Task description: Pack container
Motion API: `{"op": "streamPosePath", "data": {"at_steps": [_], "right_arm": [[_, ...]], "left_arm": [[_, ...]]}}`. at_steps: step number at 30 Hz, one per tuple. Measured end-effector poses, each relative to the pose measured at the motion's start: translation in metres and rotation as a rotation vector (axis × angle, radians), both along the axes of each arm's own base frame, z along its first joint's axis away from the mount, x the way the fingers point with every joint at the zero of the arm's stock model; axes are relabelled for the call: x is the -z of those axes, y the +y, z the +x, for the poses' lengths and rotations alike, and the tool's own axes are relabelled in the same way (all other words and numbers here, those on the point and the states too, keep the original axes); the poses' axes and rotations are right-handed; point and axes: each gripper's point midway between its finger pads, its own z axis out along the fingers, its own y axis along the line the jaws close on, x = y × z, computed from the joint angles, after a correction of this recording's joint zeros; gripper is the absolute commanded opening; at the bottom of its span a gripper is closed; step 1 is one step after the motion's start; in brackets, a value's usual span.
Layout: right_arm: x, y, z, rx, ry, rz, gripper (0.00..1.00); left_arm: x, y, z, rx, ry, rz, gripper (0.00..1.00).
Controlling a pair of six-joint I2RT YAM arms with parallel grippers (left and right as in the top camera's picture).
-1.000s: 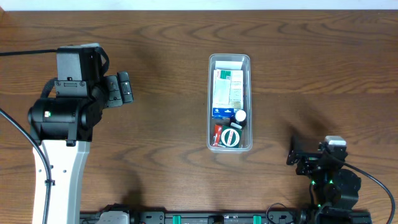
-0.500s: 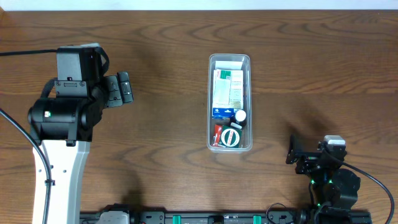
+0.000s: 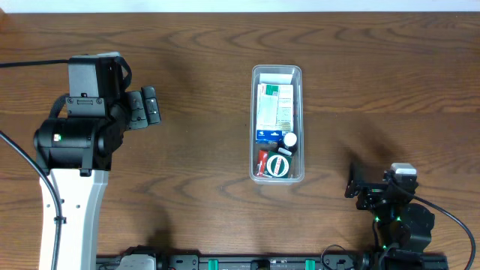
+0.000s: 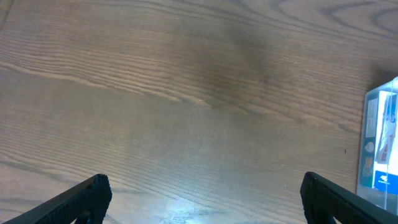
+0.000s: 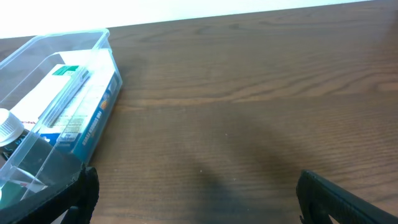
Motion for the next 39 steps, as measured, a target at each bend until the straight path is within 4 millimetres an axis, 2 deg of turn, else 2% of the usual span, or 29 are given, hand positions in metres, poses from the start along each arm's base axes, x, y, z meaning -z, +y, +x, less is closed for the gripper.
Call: {"op": "streamPosePath", "data": {"at_steps": [17,21,27,32,35,39], "right_arm": [[0.0,0.0,0.0,0.0,0.0,0.0,0.99],[0.0,0.0,0.0,0.0,0.0,0.0,0.99],[0.0,0.0,0.0,-0.001,0.0,0.0,0.99],[0.0,0.001,0.0,-0.003,0.0,0.001,0.99],[0.0,0.001,0.0,-0.003,0.0,0.001,0.99],[0.001,0.001,0.0,-0.003,0.001,0.001,0.99]], "left_arm": [[0.0,0.0,0.0,0.0,-0.001,0.0,0.98],[-0.007,0.0,-0.004,0.0,-0.023,-0.001,0.98],[-0.032,0.006,-0.023,-0.02,-0.116,0.017,0.98],[-0.042,0.015,-0.042,-0.045,-0.19,0.049,0.98],[-0.043,0.018,-0.045,-0.056,-0.271,0.061,0.98],[-0.031,0.018,-0.045,-0.061,-0.385,0.058,0.98]]}}
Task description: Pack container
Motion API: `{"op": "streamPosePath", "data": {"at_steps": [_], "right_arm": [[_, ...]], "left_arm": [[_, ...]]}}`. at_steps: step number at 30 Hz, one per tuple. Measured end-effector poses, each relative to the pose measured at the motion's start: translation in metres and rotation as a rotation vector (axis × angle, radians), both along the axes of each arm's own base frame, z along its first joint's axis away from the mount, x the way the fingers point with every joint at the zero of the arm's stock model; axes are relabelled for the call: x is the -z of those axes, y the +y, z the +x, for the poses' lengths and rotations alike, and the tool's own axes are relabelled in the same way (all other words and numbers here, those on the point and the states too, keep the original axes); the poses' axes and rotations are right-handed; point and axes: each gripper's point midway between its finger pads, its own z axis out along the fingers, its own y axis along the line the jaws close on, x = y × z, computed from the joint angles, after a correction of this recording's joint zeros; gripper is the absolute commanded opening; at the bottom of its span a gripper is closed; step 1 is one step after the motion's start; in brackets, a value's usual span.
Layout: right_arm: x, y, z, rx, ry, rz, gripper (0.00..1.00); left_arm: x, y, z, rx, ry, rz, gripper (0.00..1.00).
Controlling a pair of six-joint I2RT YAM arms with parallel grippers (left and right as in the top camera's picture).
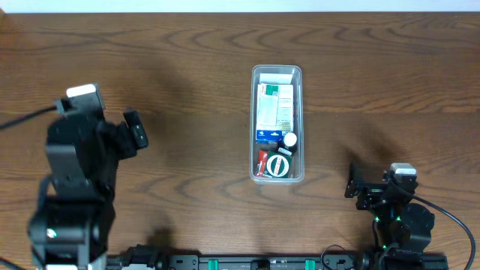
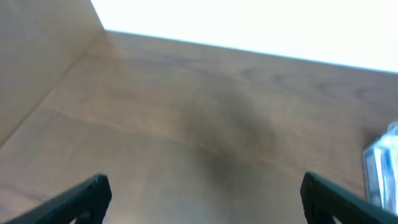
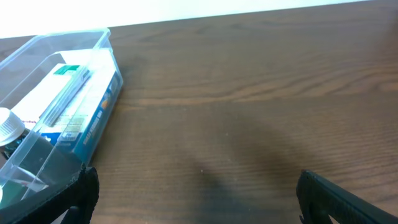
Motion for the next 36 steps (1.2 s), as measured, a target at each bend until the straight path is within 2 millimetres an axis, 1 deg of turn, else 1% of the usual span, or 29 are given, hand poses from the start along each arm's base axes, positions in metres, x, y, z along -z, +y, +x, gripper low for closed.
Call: {"op": "streamPosePath", "data": {"at_steps": [2,9,11,13,18,27,33,36], "right_arm": [[0.0,0.0,0.0,0.0,-0.001,0.0,0.99],[0.0,0.0,0.0,0.0,0.0,0.0,0.99],[0.0,0.0,0.0,0.0,-0.001,0.0,0.99],[0.0,0.0,0.0,0.0,0.0,0.0,0.99],[0.0,0.0,0.0,0.0,0.0,0.0,0.99],[0.0,0.0,0.0,0.0,0.0,0.0,0.99],[0.0,0.0,0.0,0.0,0.0,0.0,0.99],[0.0,0.0,0.0,0.0,0.0,0.0,0.99]], "left_arm": [[0.016,0.0,-0.002,0.0,-0.029,-0.001,0.98],[0.093,0.003,-0.019,-0.006,-0.039,-0.006,0.98],[0.11,0.003,-0.026,-0.004,-0.033,-0.007,0.98],[0.123,0.003,-0.032,-0.004,-0.035,-0.008,0.98],[0.139,0.003,-0.042,-0.004,-0.068,-0.009,0.98],[0.15,0.003,-0.056,-0.003,-0.133,-0.011,0.98],[0.17,0.002,-0.059,0.004,-0.123,-0.014,0.98],[0.175,0.002,-0.06,0.006,-0.135,-0.016,0.98]]}}
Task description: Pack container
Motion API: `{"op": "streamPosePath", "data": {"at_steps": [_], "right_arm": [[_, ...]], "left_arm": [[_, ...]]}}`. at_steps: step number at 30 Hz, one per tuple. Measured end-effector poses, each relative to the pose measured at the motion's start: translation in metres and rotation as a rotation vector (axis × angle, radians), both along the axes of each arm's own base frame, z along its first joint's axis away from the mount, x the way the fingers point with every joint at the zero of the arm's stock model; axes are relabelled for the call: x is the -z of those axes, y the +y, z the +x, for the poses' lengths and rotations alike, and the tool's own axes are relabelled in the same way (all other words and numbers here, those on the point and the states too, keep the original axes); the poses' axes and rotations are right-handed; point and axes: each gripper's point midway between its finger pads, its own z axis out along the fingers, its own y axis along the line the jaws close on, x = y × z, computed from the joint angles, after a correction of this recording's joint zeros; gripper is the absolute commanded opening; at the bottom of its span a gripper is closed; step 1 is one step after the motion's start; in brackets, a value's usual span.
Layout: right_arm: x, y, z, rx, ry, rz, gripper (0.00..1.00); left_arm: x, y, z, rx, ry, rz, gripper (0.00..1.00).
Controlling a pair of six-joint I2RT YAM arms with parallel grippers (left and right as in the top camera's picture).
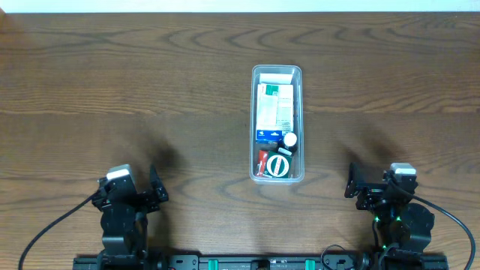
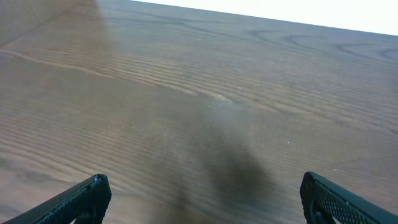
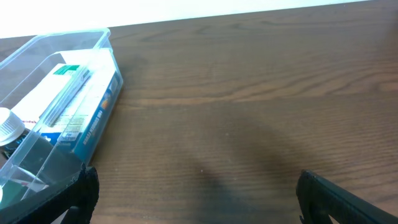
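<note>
A clear plastic container (image 1: 277,124) stands upright in the middle of the table, also seen in the right wrist view as the container (image 3: 59,109). Inside lie a white and green box (image 1: 274,106), a blue box, a small white-capped bottle (image 1: 289,140) and a round green and white lid (image 1: 278,165). My left gripper (image 2: 202,199) sits folded at the front left, open over bare wood. At the front right my right gripper (image 3: 198,196) is open too, just right of the container, holding nothing.
Dark wood table (image 1: 150,90) runs to a white edge at the back. A black rail lies along the front edge (image 1: 262,262). Cables trail from both arm bases.
My left arm has drawn back from the left middle of the table to its folded place at the front left. The right arm and the container have not moved.
My left arm first stood tall at the left, gripper open and pointing toward the container. Later it was lower and nearer the front, its camera tilted up. Now it rests folded at the front left. The right arm stayed folded throughout.
</note>
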Motion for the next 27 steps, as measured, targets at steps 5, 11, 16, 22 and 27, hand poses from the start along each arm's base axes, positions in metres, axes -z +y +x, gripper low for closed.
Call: {"op": "streamPosePath", "data": {"at_steps": [5,11,16,22,27], "right_arm": [[0.0,0.0,0.0,0.0,0.0,0.0,0.99],[0.0,0.0,0.0,0.0,0.0,0.0,0.99],[0.0,0.0,0.0,0.0,0.0,0.0,0.99],[0.0,0.0,0.0,0.0,0.0,0.0,0.99],[0.0,0.0,0.0,0.0,0.0,0.0,0.99]], "left_arm": [[-0.002,0.0,0.0,0.001,-0.014,-0.001,0.98],[-0.001,0.0,0.0,0.001,-0.012,-0.001,0.98],[0.011,0.0,0.0,0.001,0.014,0.0,0.98],[0.031,-0.001,0.0,0.003,0.058,0.0,0.98],[0.03,-0.002,0.001,0.008,0.052,-0.002,0.98]]}}
